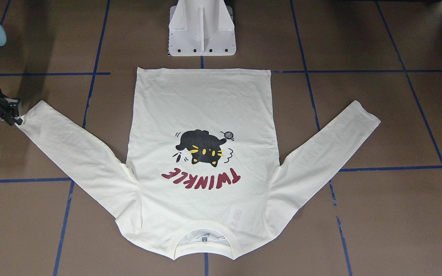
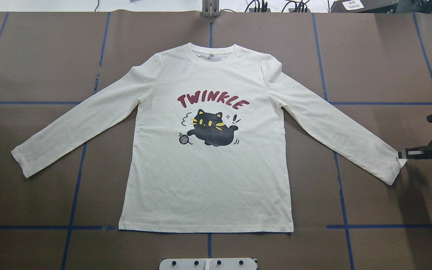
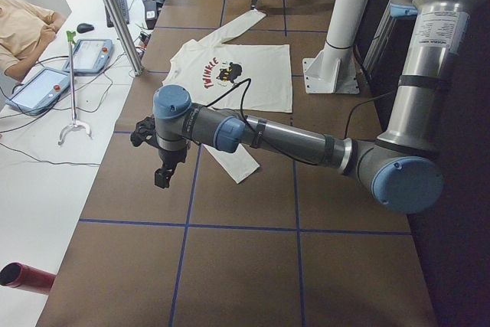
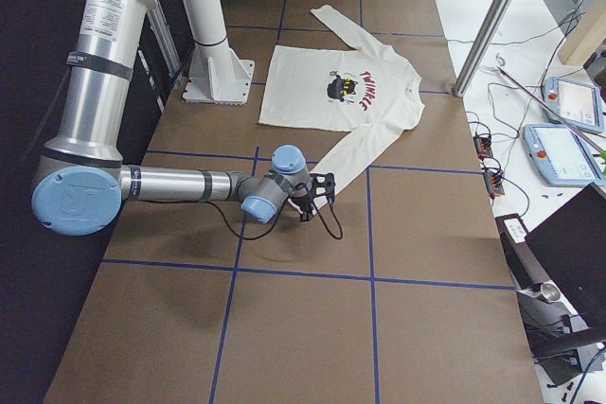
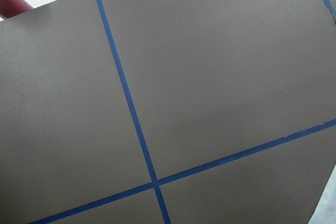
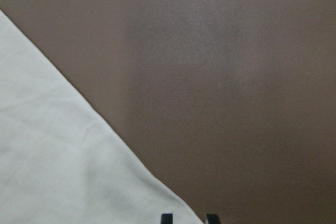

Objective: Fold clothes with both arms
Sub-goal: 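Move the right gripper down to the cuff of the sleeve nearest it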

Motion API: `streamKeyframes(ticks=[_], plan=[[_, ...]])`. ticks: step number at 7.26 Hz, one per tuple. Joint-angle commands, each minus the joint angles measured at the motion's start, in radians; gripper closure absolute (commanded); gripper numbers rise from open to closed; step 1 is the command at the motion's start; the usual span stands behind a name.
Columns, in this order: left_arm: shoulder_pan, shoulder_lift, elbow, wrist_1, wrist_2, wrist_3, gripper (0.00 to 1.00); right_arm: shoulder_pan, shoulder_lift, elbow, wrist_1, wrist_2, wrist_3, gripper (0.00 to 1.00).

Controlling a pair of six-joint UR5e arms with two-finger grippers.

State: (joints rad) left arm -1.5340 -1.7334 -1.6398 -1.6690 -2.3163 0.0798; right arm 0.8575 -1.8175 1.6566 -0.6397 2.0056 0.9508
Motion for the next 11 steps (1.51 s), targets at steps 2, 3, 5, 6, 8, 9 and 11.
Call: streamKeyframes(ticks=[2, 3, 5, 6, 8, 9, 11], plan=[[0.000, -0.002, -0.002, 0.000, 0.000, 0.000, 0.00, -0.006, 0.001, 0.003, 0.000, -0.010, -0.006, 0.72], [0.000, -0.002, -0.002, -0.002, 0.000, 0.000, 0.00, -0.006, 0.004, 0.005, 0.000, -0.010, -0.012, 0.47], [0.000, -0.002, -0.002, 0.000, 0.000, 0.000, 0.00, -0.005, 0.000, 0.003, 0.000, -0.010, -0.014, 0.38], [0.000, -0.003, 0.000, -0.002, 0.000, 0.000, 0.00, -0.005, 0.000, -0.001, 0.000, -0.011, -0.012, 0.38], [0.000, -0.003, -0.002, 0.000, 0.000, 0.000, 0.00, -0.006, 0.000, -0.012, 0.000, -0.013, -0.010, 0.38], [0.000, -0.002, 0.000, 0.000, 0.000, 0.000, 0.00, -0.006, 0.001, -0.012, 0.002, -0.018, -0.006, 0.45], [0.000, -0.003, 0.000, -0.002, 0.000, 0.000, 0.00, -0.006, 0.004, -0.012, 0.003, -0.015, 0.000, 0.91]])
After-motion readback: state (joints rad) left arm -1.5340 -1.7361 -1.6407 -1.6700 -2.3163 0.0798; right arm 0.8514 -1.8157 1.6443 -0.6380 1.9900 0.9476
